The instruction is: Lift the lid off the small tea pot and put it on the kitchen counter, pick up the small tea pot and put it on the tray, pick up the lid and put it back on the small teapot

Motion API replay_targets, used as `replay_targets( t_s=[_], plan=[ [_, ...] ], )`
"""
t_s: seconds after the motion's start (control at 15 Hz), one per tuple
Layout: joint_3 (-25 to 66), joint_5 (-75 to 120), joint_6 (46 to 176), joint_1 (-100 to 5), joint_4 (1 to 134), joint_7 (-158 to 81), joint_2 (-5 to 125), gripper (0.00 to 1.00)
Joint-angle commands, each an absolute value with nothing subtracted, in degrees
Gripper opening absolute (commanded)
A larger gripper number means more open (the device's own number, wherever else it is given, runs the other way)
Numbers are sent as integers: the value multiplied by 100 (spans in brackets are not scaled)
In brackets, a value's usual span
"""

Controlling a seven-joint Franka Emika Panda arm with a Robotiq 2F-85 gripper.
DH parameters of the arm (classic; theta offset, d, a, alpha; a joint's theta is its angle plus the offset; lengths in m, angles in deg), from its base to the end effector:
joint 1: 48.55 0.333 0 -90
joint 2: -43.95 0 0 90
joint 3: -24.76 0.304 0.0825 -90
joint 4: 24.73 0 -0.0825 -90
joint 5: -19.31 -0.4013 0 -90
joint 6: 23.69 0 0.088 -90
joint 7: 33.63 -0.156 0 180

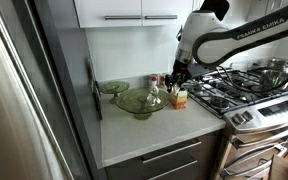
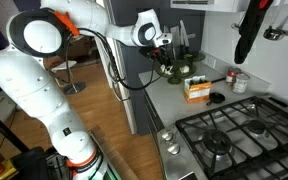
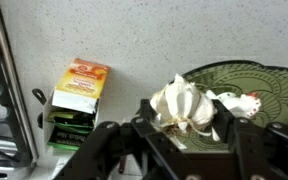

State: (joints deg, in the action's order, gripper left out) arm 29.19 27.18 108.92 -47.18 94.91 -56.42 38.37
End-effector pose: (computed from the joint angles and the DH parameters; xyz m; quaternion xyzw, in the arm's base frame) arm 0.5836 0.0522 0.4358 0.9792 -0.1077 0.1706 0.0195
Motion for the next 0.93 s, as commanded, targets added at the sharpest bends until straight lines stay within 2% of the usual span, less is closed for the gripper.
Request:
replay_targets(
  t_s=[0.0,0.87],
  plan=[
    [3061,2674,11023,-4539,9095,-5356,4133,36],
    [2967,2762,12268,-4314,8322,-5017,5253,36]
  ],
)
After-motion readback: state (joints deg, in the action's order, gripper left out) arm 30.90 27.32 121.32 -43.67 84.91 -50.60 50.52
